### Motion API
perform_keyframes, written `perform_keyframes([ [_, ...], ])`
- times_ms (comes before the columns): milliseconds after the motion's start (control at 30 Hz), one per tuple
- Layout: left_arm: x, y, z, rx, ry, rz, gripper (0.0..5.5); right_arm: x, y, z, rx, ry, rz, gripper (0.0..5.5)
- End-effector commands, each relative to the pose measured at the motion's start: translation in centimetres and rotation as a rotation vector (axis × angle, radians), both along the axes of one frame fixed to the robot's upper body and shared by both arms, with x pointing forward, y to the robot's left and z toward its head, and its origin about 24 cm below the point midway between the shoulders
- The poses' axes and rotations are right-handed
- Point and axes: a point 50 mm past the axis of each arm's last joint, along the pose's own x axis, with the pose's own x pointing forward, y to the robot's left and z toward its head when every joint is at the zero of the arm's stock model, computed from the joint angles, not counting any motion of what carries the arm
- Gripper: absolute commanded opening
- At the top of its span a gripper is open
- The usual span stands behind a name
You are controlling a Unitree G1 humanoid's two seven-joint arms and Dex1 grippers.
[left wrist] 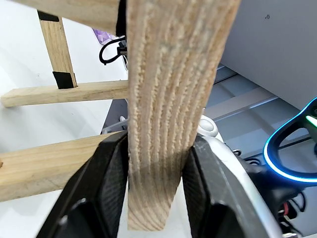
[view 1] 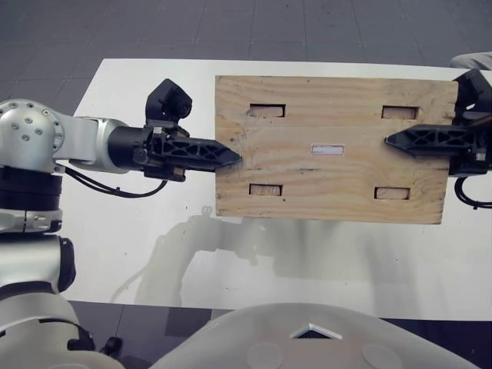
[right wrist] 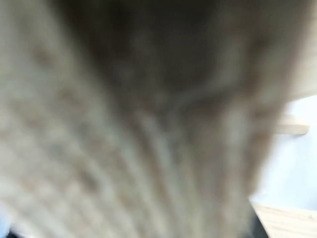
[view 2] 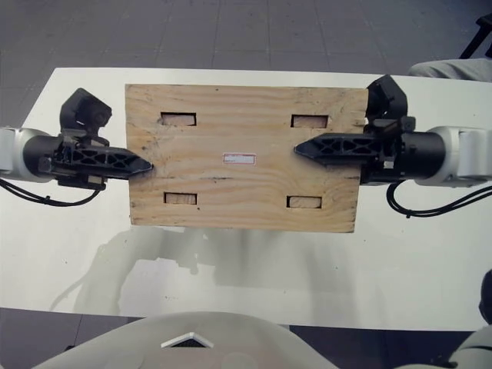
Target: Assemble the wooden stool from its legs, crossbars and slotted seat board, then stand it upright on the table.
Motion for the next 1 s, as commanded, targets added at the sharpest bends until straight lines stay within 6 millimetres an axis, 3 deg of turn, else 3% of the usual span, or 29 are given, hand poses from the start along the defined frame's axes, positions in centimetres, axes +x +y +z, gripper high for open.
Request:
perform_keyframes([
  [33,1.1,-1.5,0.5,-0.102,0.050,-0.066,1.38,0.8,1.2,-2.8,-0.029,0.199,0.071,1.41],
  [233,2.9,-2.0,1.0,-0.128,0.095,-0.038,1.38,2.8,1.5,-3.3,-0.003,0.254,0.011,1.41],
  [367,4.9,-2.0,0.0,-0.117,0.178,0.056,1.38,4.1,1.8,-4.0,-0.010,0.291,-0.036,1.41],
  [400,5.3,-1.8,-0.3,-0.103,0.196,0.087,1.79,4.2,1.8,-4.0,-0.014,0.294,-0.041,1.76],
  [633,6.3,-0.7,-1.1,-0.061,0.223,0.180,2.74,4.8,0.7,-3.5,-0.031,0.287,-0.094,2.88],
  [1000,5.6,0.7,-1.5,-0.028,0.201,0.161,4.51,5.6,-3.1,-0.8,-0.053,0.202,-0.261,4.94],
])
